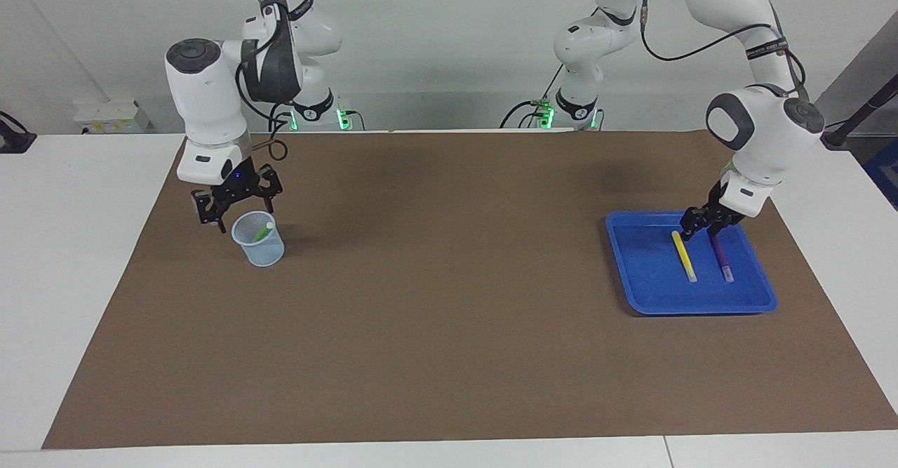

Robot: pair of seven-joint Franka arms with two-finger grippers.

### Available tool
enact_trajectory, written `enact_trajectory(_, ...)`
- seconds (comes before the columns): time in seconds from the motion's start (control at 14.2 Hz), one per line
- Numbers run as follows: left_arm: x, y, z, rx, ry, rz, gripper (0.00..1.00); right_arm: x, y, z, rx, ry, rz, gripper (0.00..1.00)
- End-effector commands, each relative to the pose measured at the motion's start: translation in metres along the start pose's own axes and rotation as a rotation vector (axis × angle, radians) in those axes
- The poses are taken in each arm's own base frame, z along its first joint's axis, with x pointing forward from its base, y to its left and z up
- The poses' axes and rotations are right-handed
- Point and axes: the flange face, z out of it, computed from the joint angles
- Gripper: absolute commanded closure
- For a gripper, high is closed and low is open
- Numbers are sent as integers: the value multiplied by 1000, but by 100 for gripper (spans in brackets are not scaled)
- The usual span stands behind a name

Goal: Transfer and insert pens with both arms
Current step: 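Grasp the yellow pen with the left gripper while the right gripper returns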

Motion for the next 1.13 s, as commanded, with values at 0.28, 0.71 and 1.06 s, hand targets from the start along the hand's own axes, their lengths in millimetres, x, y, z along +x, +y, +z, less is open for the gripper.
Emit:
enact_trajectory(0.28, 13, 5, 35, -3, 16, 27, 27, 49, -51, -52, 123, 62, 266, 0)
enact_trajectory(0.71, 16, 15, 51, -10, 23, 41, 30, 90, -109, -75, 410, 92, 756, 0)
enact_trajectory(1.06, 22, 9, 46, 7, 25, 57, 41, 109, -164, -83, 488, 65, 951, 0)
